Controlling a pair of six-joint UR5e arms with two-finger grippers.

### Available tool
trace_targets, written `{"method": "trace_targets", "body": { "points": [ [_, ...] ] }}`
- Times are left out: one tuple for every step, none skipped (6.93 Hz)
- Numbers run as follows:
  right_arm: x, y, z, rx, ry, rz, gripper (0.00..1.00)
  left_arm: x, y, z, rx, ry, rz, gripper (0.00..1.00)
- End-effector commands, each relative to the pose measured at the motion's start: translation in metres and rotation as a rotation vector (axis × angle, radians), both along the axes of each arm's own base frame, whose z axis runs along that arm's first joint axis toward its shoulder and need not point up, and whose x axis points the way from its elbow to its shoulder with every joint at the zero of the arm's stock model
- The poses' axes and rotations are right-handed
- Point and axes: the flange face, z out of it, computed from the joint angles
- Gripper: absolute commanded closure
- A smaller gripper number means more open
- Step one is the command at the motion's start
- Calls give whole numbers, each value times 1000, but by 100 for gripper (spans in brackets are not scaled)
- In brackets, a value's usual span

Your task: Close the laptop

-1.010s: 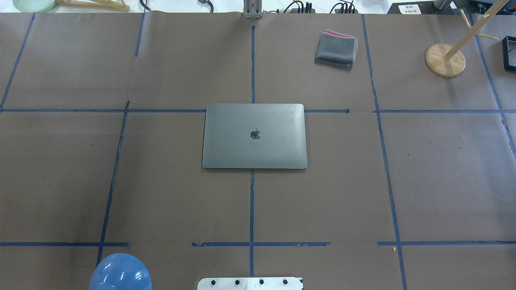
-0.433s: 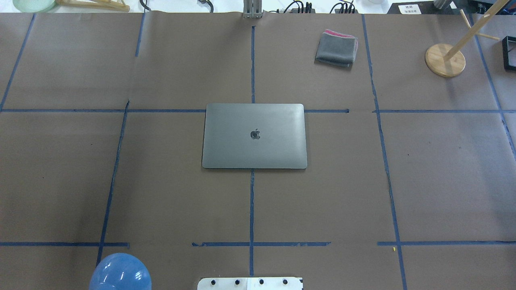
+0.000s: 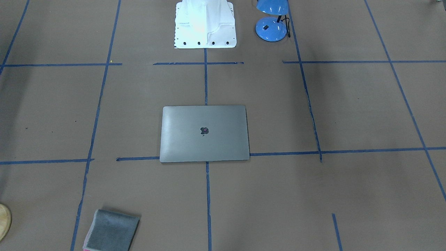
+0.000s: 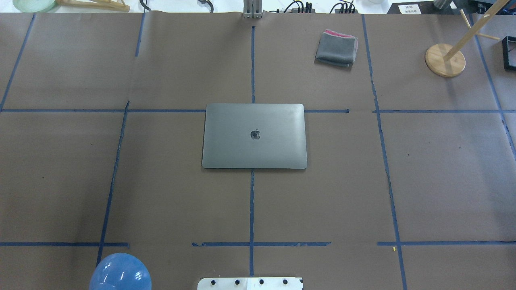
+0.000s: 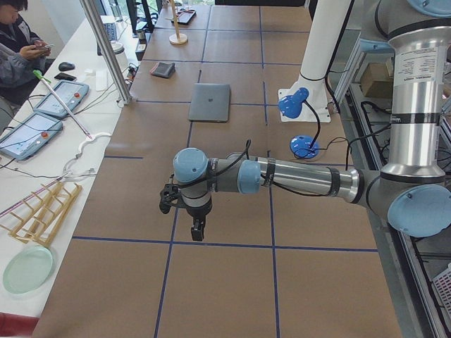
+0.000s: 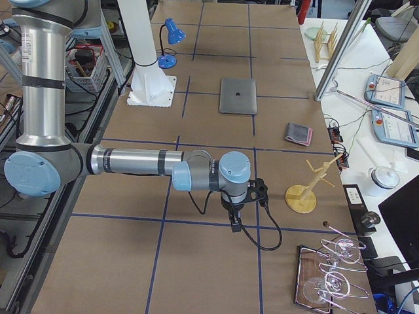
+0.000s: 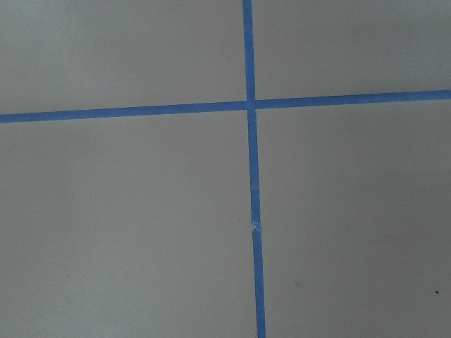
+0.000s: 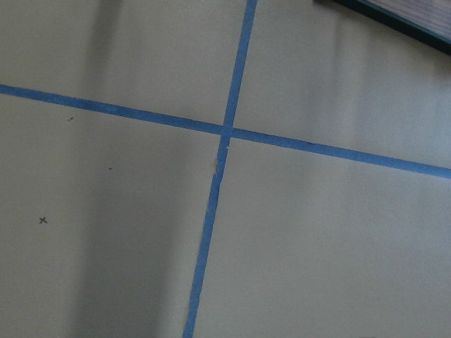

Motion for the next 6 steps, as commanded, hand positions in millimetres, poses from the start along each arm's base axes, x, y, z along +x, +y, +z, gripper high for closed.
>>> {"method": "trace_targets", "body": {
  "points": [
    [0, 0, 0, 0, 0, 0, 0, 0, 0, -2, 4, 1, 0, 0],
    [0, 1, 1, -1, 0, 0, 0, 0, -1, -4, 9, 2, 0, 0],
    [0, 1, -1, 3, 0, 0, 0, 0, -1, -6, 13, 2, 0, 0],
    [0, 2, -1, 3, 0, 0, 0, 0, -1, -6, 12, 2, 0, 0],
    [0, 2, -2, 5, 0, 0, 0, 0, 0, -5, 10, 2, 0, 0],
    [0, 2, -2, 6, 0, 0, 0, 0, 0, -5, 10, 2, 0, 0]
  ]
}}
